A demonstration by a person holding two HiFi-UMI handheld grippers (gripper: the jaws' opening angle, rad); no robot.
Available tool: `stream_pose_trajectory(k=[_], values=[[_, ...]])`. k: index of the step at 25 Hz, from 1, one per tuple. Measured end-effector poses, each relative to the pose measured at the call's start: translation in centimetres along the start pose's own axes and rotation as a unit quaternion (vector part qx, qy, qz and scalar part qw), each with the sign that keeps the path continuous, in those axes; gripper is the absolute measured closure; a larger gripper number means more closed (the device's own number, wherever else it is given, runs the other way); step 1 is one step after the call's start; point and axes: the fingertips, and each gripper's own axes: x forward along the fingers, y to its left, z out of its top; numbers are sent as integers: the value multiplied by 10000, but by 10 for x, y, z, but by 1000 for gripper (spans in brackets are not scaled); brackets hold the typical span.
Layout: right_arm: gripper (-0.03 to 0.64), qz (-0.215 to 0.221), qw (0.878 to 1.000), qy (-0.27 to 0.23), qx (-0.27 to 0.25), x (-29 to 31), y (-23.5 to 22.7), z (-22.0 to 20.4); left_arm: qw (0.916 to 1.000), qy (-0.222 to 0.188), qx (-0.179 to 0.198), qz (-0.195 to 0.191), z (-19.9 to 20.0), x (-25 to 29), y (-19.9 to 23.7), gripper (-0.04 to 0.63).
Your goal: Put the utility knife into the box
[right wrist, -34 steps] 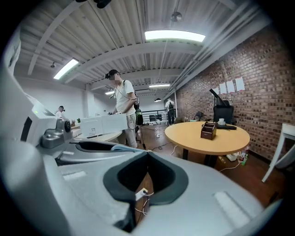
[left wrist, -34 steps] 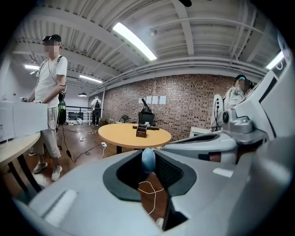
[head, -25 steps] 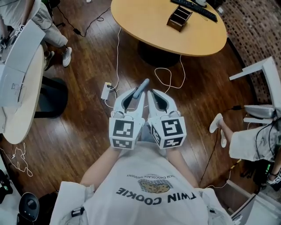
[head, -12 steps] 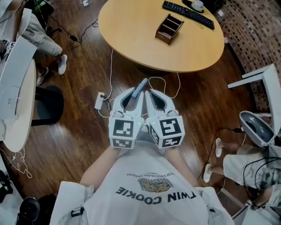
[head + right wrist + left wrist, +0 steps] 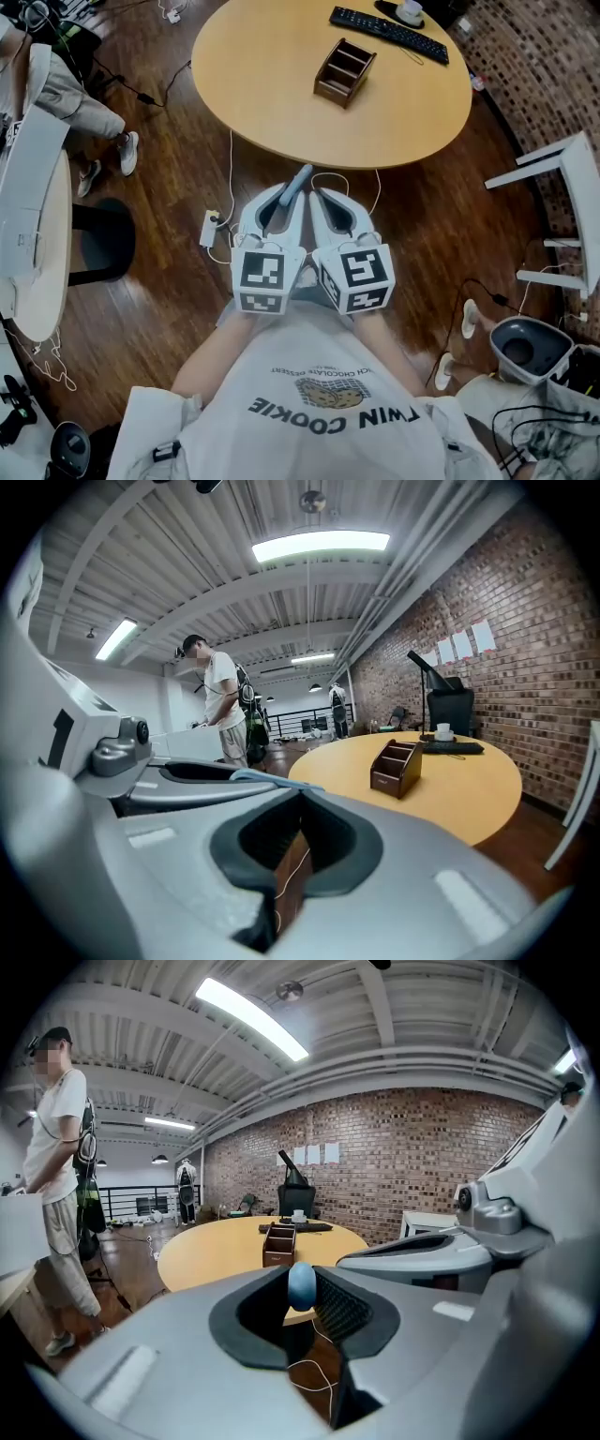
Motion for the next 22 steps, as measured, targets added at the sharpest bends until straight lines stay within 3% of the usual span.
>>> stream_pose_trajectory(k=[13, 22], values=[[615, -615, 9981, -37, 0, 37, -55, 15, 9980, -27, 233, -584, 18, 75, 4, 518], [615, -1228, 9922, 32, 220, 91, -101, 27, 9896, 153, 672, -1261, 31, 148, 25, 518]])
